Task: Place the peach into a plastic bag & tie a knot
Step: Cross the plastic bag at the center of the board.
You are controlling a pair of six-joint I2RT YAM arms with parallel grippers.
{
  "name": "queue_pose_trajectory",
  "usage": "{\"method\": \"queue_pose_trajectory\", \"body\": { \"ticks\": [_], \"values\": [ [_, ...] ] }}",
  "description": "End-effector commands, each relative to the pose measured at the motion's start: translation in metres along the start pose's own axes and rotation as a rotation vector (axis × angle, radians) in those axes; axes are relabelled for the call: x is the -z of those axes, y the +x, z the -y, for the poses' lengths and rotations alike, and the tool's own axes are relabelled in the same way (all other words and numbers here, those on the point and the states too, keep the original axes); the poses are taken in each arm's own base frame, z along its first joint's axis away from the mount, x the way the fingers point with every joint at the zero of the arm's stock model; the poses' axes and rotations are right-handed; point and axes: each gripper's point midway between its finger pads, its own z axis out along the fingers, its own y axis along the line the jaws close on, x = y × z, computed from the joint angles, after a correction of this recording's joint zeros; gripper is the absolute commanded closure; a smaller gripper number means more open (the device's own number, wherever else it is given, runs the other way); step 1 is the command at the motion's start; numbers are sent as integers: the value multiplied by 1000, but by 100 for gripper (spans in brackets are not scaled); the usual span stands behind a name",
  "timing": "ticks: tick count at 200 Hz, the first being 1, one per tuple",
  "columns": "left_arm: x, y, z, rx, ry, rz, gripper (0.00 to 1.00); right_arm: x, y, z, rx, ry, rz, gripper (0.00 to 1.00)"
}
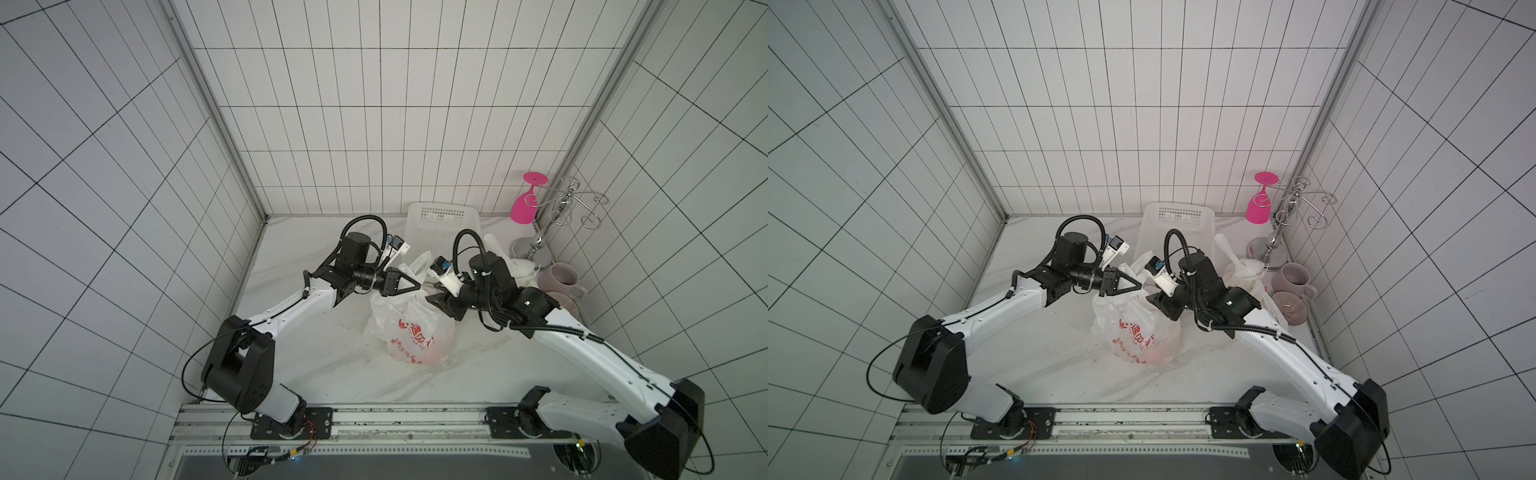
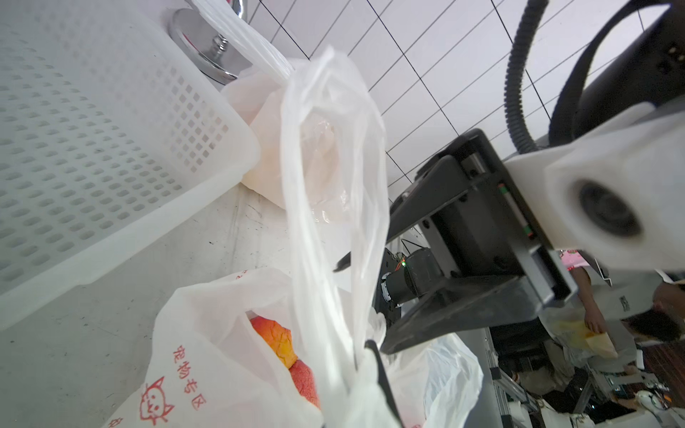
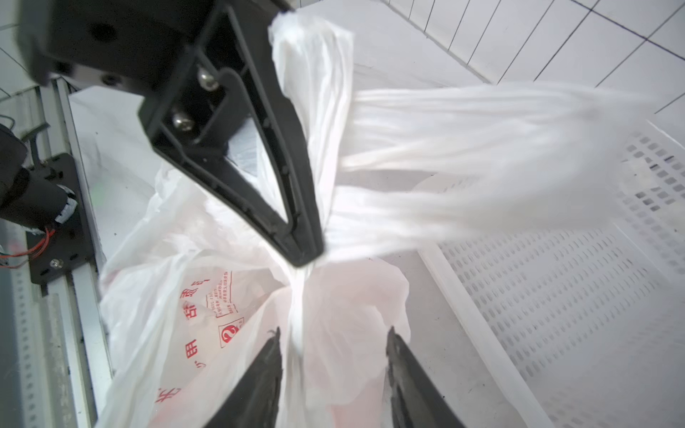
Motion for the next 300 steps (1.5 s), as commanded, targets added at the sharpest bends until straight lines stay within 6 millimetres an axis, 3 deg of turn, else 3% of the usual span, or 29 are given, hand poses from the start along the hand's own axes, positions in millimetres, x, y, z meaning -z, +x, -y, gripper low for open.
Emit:
{"method": "queue_pose_trajectory", "body": {
  "ticks": [1, 36, 57, 89, 111, 180, 231, 269, 300],
  "values": [
    [13, -27, 16, -80, 5, 112, 100, 36, -23, 9, -145, 24, 50, 47],
    [24, -50, 40, -179, 27, 219, 100, 56, -66, 30, -405, 48, 48, 39],
    [26, -52, 54, -219, 57, 217, 100, 65, -100, 40, -534, 37, 69, 35],
    [20, -43, 53, -216, 54, 183, 100, 75, -147, 49, -655, -57, 149, 26],
    [21, -40, 51, -218, 38, 175, 100, 73, -163, 43, -658, -127, 142, 26],
    [20, -40, 48, -217, 23, 170, 100, 43, -151, 29, -640, -183, -3, 33],
    [21, -37, 42, -202, 2, 163, 100, 37, -155, 24, -628, -237, -4, 69],
    [27, -38, 27, -152, -37, 181, 100, 43, -136, 22, -629, -235, -5, 99],
    [32, -41, 22, -132, -55, 196, 99, 49, -113, 15, -637, -234, 10, 100]
  ]
}}
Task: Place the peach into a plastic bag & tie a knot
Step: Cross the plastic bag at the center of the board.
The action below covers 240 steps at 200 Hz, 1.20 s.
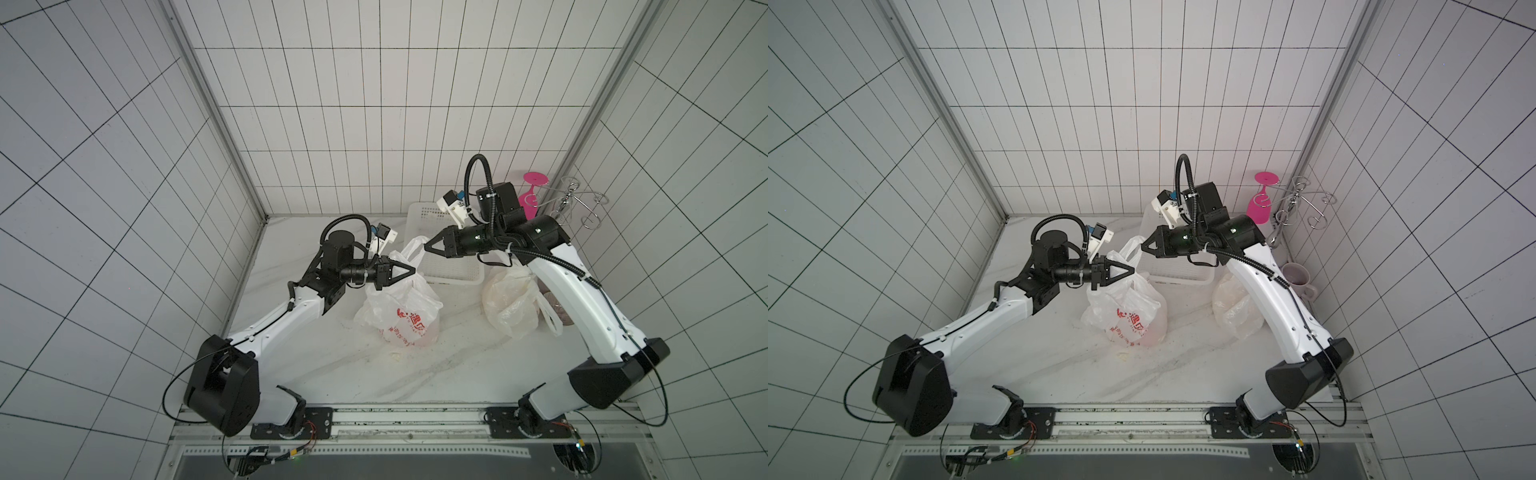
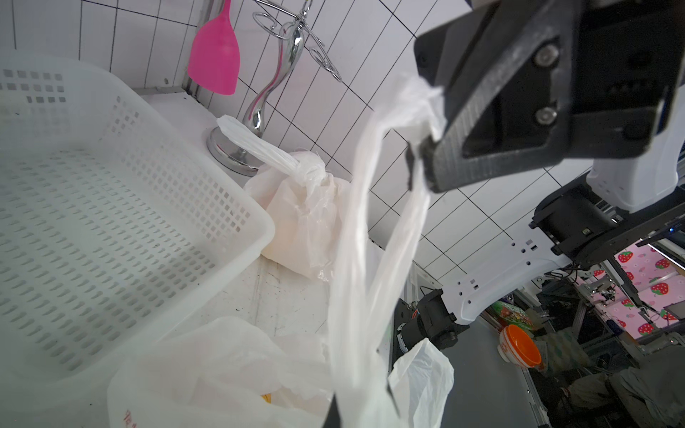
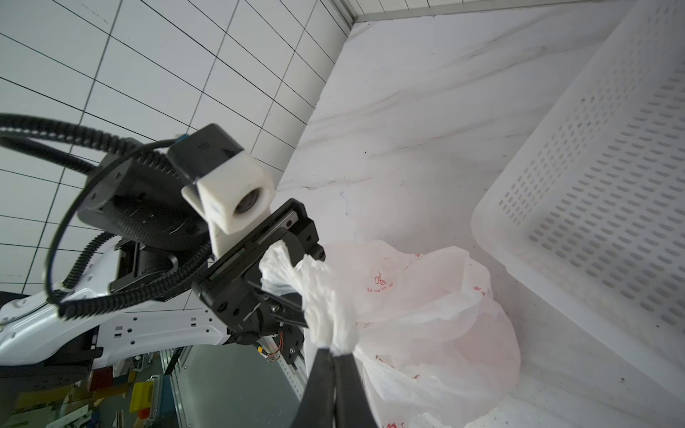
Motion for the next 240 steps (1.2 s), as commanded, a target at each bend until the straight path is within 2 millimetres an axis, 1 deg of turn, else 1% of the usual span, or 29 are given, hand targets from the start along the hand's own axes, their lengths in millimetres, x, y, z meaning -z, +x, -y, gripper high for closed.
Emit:
{"method": "queue_pose_trajectory", "body": {
  "ticks": [1, 25, 45, 59, 69, 80, 91, 100, 108, 120, 137, 171, 181, 196, 206, 221, 231, 240],
  "values": [
    [5, -3, -4, 20, -28, 14, 99, 16, 11, -2, 28, -21, 48, 100],
    [4, -4, 0, 15, -11, 14, 96, 14, 26, 6, 10, -4, 31, 100],
    [4, -1, 3, 14, 5, 6, 96, 12, 34, 13, -7, 12, 20, 100],
    [3, 1, 7, 2, 20, -1, 100, 9, 37, 12, -17, -11, 15, 100],
    [2, 2, 10, -9, 27, -6, 100, 9, 34, 10, -19, -23, 23, 100],
    [2, 5, 12, -26, 32, -13, 100, 14, 28, 6, -2, -18, 44, 84],
    [1, 8, 12, -36, 29, -20, 100, 18, 21, 1, 12, -24, 60, 65],
    [1, 8, 11, -43, 25, -20, 100, 19, 17, -4, 18, -39, 65, 53],
    [1, 9, 12, -46, 27, -23, 100, 19, 14, -5, 14, -44, 65, 46],
    [1, 7, 13, -55, 26, -19, 100, 15, 12, -5, 8, -48, 57, 39],
    [0, 7, 16, -68, 34, -20, 100, 8, 7, 1, -7, -28, 52, 36],
    [-4, 13, 24, -84, 62, -40, 100, -6, -10, 17, -22, 32, 60, 35],
    [-5, 15, 25, -84, 70, -48, 100, -9, -17, 15, -17, 21, 69, 36],
    [-6, 18, 25, -83, 69, -57, 100, -7, -30, 3, -4, -21, 98, 39],
    [-6, 19, 23, -78, 62, -61, 100, -3, -35, -5, 5, -48, 113, 44],
    [-6, 20, 21, -77, 54, -68, 100, 0, -37, -11, 12, -70, 116, 54],
    [-6, 20, 20, -72, 51, -67, 100, 1, -35, -13, 13, -79, 113, 65],
    [-6, 19, 18, -67, 45, -66, 100, 1, -33, -12, 13, -77, 109, 73]
  ]
}}
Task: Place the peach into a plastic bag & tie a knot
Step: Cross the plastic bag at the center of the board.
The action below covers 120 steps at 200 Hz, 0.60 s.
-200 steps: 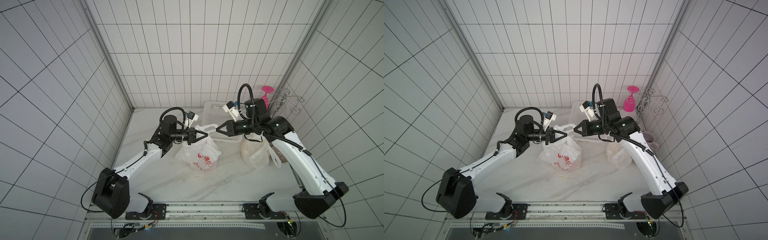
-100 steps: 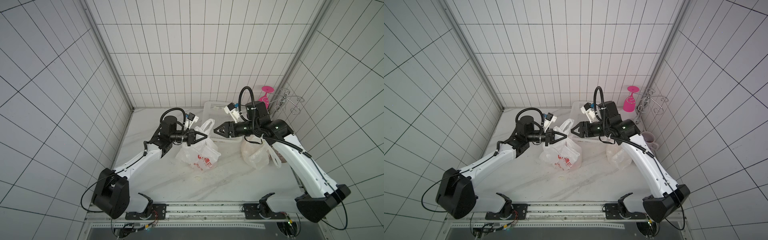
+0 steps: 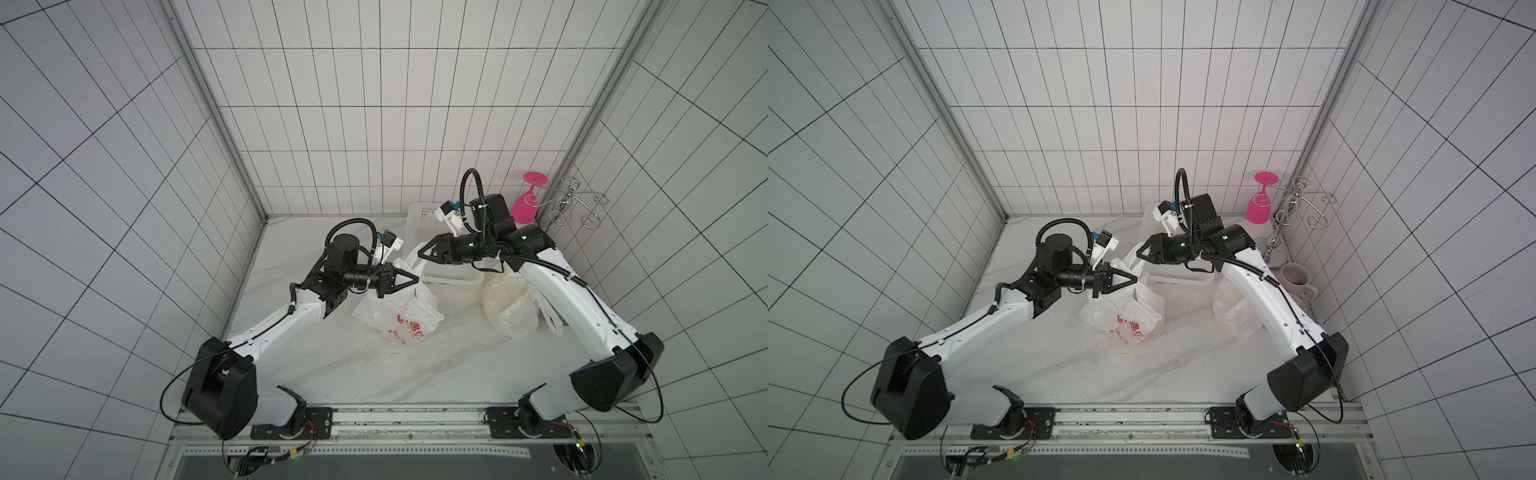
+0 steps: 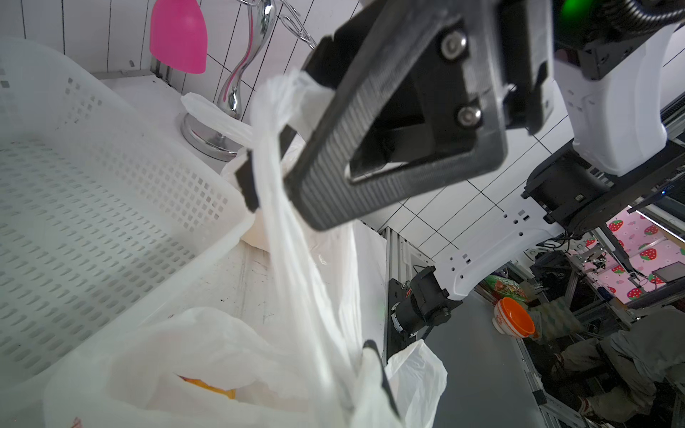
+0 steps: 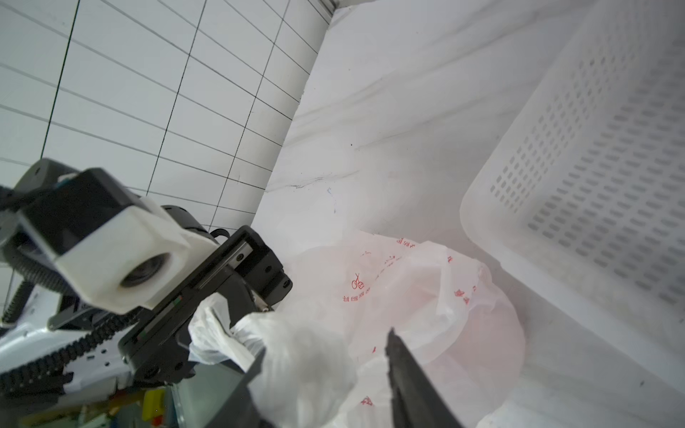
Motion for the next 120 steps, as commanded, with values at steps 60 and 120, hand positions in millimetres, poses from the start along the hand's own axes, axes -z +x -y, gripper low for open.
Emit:
{"method": "queue_pose_trajectory", "body": {
  "ticks": [60, 120],
  "values": [
    [12, -4, -7, 20, -31, 17, 99, 34, 6, -5, 48, -7, 72, 98],
    [10, -2, -8, 44, -13, 10, 89, 31, 43, 14, 13, 17, 19, 100]
  ]
}}
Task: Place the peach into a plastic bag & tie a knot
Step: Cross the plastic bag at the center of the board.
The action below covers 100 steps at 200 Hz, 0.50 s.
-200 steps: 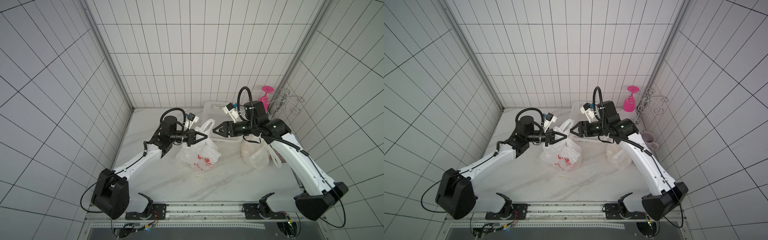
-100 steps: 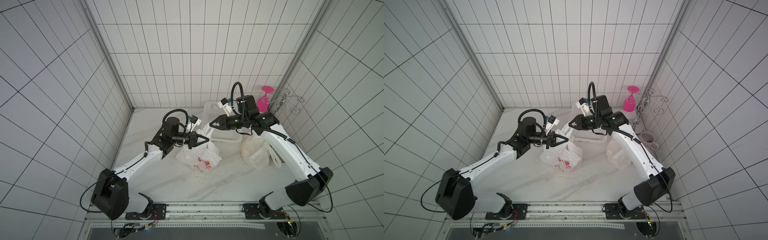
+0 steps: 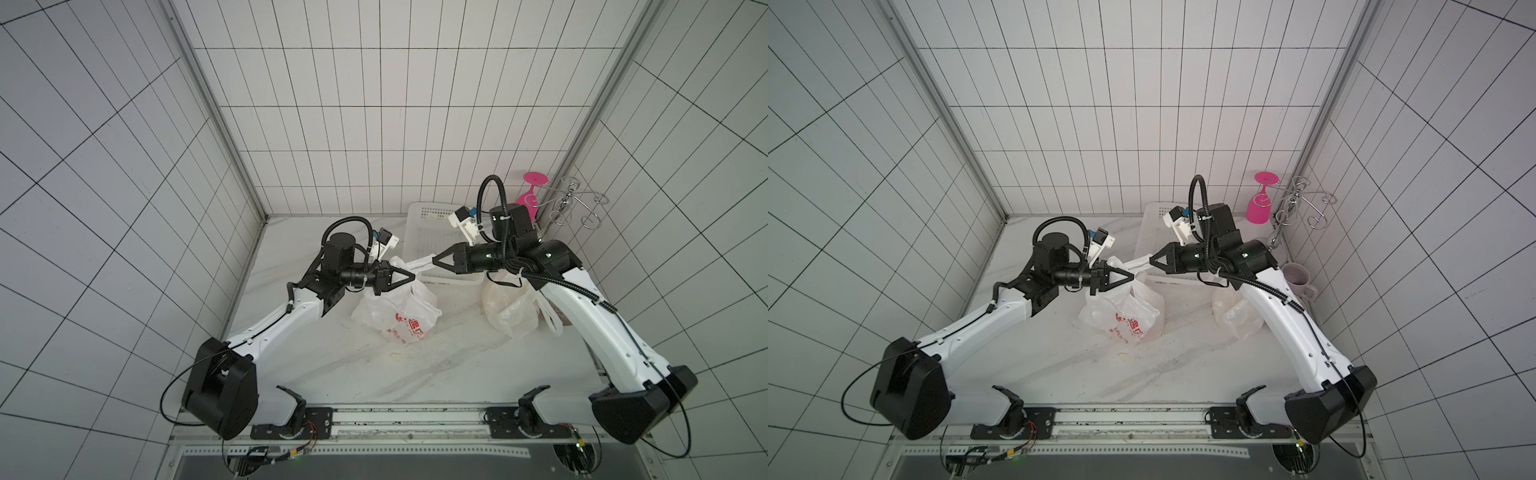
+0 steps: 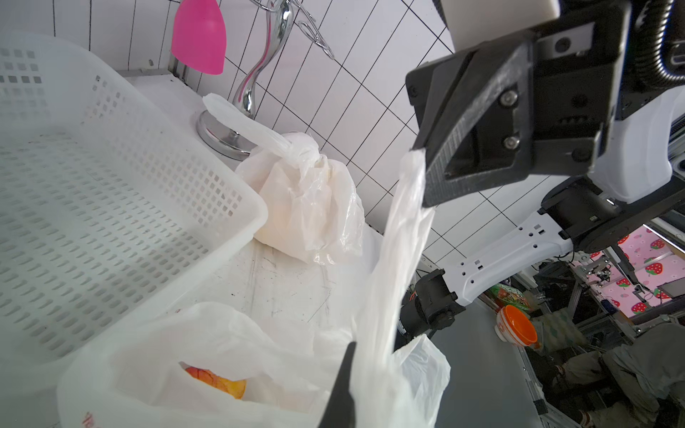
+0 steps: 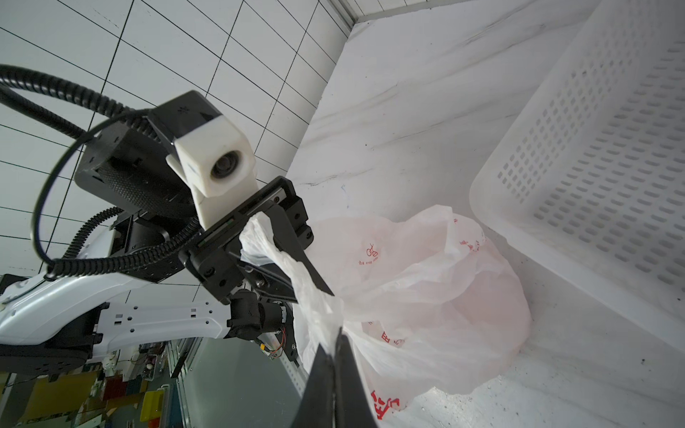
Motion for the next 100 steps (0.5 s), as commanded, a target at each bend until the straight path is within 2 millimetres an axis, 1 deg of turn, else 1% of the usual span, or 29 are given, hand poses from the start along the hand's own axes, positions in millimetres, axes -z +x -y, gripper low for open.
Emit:
{"method": "queue_pose_trajectory", "body": {
  "ticks": [1, 13, 16, 24, 46, 49, 74, 100],
  "values": [
    [1, 1, 1, 7, 12, -5, 89, -1, 13, 16, -19, 26, -16, 100],
    [0, 2, 2, 11, 15, -9, 90, -2, 15, 11, -38, -3, -26, 100],
    [0, 2, 1, 14, 16, -10, 90, -2, 11, 7, -27, -19, -10, 100],
    [0, 2, 0, 22, 13, -9, 90, -1, 11, 4, -24, -31, -7, 100],
    [1, 1, -3, 32, 3, -7, 90, -1, 20, 7, -8, -21, -30, 100],
    [2, 1, -3, 35, 1, -5, 90, -1, 27, 9, -20, -17, -54, 100],
    [1, -1, -7, 53, -9, -1, 92, -6, 56, 3, -8, -31, -145, 100],
    [0, -6, -6, 52, -5, 7, 91, -26, 84, 0, -22, -45, -215, 100]
  ]
}}
